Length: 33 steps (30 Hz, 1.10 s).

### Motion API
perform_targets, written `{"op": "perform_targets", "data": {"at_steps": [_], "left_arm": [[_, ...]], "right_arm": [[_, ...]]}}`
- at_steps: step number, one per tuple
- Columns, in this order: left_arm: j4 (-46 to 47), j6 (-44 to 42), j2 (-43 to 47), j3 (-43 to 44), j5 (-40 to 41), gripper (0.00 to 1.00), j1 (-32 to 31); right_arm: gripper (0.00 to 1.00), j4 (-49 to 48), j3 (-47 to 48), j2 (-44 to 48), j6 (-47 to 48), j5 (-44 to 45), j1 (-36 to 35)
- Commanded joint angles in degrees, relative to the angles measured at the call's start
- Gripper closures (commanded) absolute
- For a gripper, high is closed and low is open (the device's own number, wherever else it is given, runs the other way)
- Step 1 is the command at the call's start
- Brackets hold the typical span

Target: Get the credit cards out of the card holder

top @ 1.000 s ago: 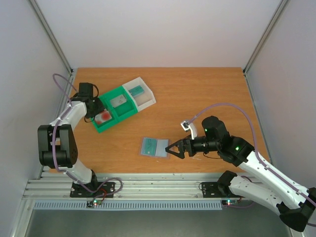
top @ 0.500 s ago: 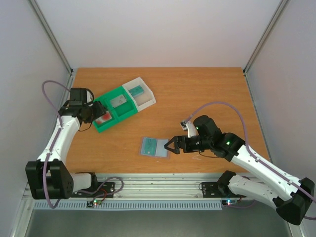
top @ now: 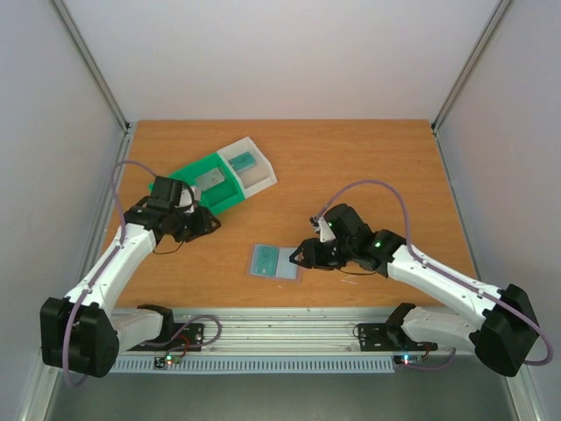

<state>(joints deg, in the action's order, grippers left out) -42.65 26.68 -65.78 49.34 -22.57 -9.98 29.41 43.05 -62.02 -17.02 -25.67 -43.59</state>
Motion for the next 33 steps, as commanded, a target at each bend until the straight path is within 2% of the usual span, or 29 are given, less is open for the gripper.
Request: {"op": "perform_targets", "data": {"at_steps": [1, 3, 8, 20, 27, 33], "left_arm": [[4.7, 1.5, 0.6, -2.8, -4.2, 0.56, -2.8], [6.9, 2.5, -0.1, -4.3, -5.0, 0.57, -4.2], [10.8, 3.8, -2.0, -7.6, -6.6, 0.59, -7.5], [23.2, 7.9, -4.4, -15.9, -11.8, 0.62, -10.2], [28.8, 9.6, -6.7, -19.4, -14.7, 0.7, -10.3], [30.1, 9.6, -9.4, -20.2, -13.8, 0.75, -10.5]], "right_arm": [[0.59, -7.5, -1.6, -3.4, -2.6, -0.8, 0.0], [0.65, -9.7, -2.1, -5.7, -3.3, -0.9, 0.0], [0.71, -15.1, -2.4, -11.7, -3.6, -1.0, -0.1], [0.75, -25.8, -0.5, -28.5, -4.6, -1.8, -0.1], [0.81, -27.8, 0.4, -33.2, -4.8, -1.8, -0.1], [0.81, -29.2, 0.8, -35.0, -4.7, -2.7, -0.1]]}}
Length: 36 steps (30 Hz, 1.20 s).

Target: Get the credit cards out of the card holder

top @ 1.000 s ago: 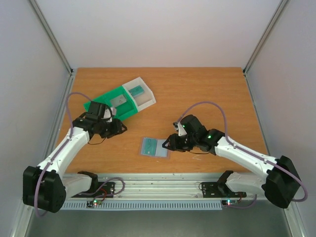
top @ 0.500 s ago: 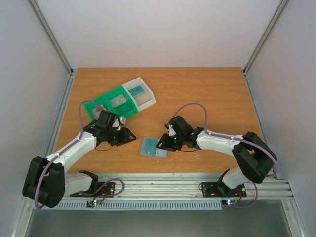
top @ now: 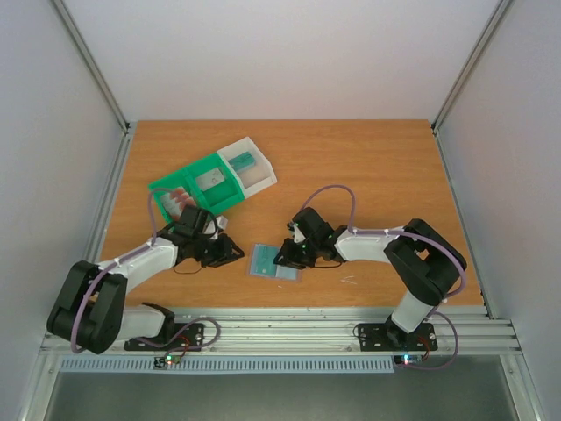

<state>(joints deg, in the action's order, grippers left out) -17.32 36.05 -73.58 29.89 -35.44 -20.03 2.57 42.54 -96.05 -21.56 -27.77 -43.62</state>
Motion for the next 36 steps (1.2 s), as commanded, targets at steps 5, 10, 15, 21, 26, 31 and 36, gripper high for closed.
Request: {"op": "perform_targets", "data": {"at_steps": [5, 10, 15, 21, 26, 31, 36], "left_arm": [[6.3, 0.2, -3.6, -1.3, -1.8, 0.8, -0.8], [6.7, 0.5, -3.7, -1.6, -1.9, 0.81, -1.1], [6.8, 1.0, -3.2, -1.7, -2.1, 0.81, -1.3], [7.5, 1.7, -3.4, -2.0, -2.1, 0.81, -2.1], [7.3, 2.8, -3.3, -1.4, -1.9, 0.81, -3.7], [6.6, 4.0, -2.5, -0.9, 0.7, 0.81, -6.5], [6.1, 5.1, -1.1, -0.6, 3.6, 0.8, -7.0]], "right_arm": [[0.81, -2.4, 1.8, -2.9, -0.2, -0.6, -0.1], [0.87, -2.4, 1.3, -3.3, 0.0, -0.1, -0.1], [0.93, -2.4, 0.9, -3.3, 0.9, 0.2, -0.1], [0.96, -1.9, 0.4, -2.3, 1.6, 0.6, -0.1], [0.96, 0.4, 0.4, -0.6, 2.9, 1.8, 0.0], [0.97, 1.0, -0.2, 1.0, 1.9, 3.2, -0.1], [0.9, -0.9, -0.6, 1.8, 0.1, 2.6, -0.1]]}}
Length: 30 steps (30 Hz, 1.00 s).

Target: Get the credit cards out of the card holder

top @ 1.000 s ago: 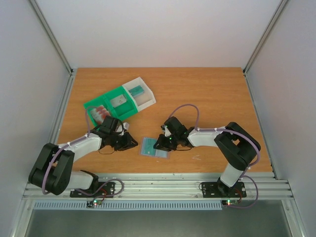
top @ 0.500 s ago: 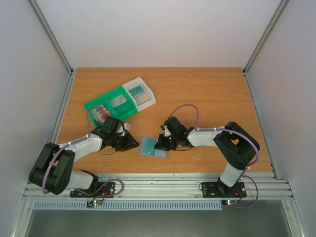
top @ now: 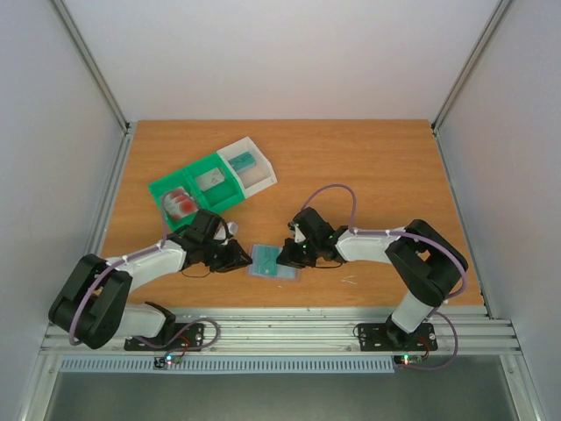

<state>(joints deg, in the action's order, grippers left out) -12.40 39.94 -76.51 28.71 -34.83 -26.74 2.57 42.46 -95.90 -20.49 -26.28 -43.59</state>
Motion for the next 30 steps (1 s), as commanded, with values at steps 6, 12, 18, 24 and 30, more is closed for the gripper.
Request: {"op": "perform_targets", "data": {"at_steps": [6, 12, 18, 24, 30], "left_arm": [[2.1, 1.1, 2.1, 1.4, 2.4, 0.8, -0.3], [8.6, 2.2, 0.8, 0.3, -2.5, 0.9, -0.4], [15.7, 3.6, -2.2, -0.7, -5.9, 0.95, -0.4], [19.8, 4.1, -6.3, -1.4, -6.8, 0.95, -0.6], [18.7, 2.8, -8.1, -1.8, -3.8, 0.95, -0.6]], "right_arm": [[0.84, -2.4, -0.7, 0.5, -2.4, 0.3, -0.1], [0.83, -5.1, -1.2, -1.5, -3.2, 0.4, 0.0], [0.84, -5.9, -1.8, -2.0, -3.5, 0.6, 0.2], [0.84, -6.6, -2.6, -2.7, -4.0, 0.5, 0.5], [0.84, -9.0, -3.7, -3.1, -4.7, -0.5, 1.2]]}}
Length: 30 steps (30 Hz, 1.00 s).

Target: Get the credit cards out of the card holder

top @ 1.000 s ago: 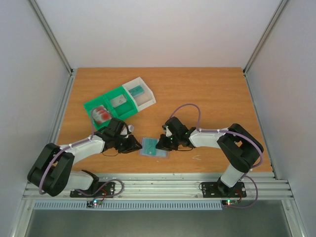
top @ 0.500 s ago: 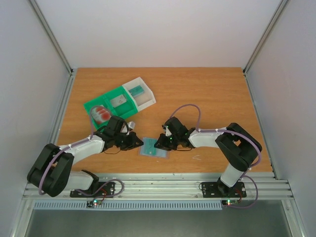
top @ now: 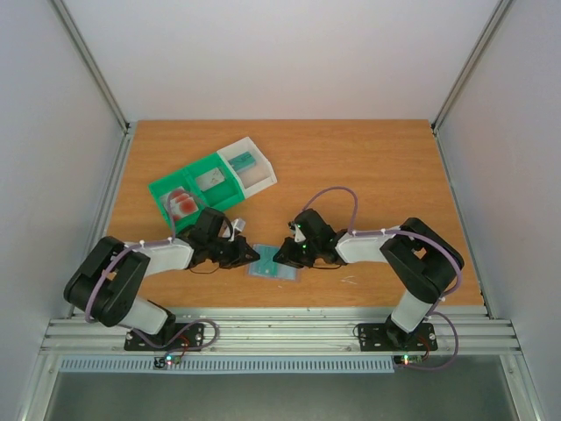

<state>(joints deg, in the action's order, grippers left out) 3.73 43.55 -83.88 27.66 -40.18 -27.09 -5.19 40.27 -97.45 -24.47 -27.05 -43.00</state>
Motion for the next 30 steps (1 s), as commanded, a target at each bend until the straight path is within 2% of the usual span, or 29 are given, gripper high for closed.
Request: {"op": "perform_targets", "data": {"at_steps": [1, 6, 13, 30], "left_arm": [[1.8, -1.2, -0.8, -0.8, 2.3, 0.95, -0.2], [1.4, -2.6, -2.3, -1.3, 3.5, 0.95, -0.2], [0.8, -2.8, -3.2, -1.6, 5.3, 0.94, -0.2], [-0.9, -2.9, -3.0, -1.5, 6.4, 0.92, -0.2]], "right_arm": [[0.85, -1.4, -1.7, -1.4, -0.8, 0.1, 0.8], [0.88, -3.0, -2.5, -1.6, -1.1, -0.7, 1.2], [0.98, -5.8, -3.9, -1.4, -1.6, -1.9, 1.8], [0.99, -1.6, -7.9, 7.7, -1.6, -0.3, 4.7]]}}
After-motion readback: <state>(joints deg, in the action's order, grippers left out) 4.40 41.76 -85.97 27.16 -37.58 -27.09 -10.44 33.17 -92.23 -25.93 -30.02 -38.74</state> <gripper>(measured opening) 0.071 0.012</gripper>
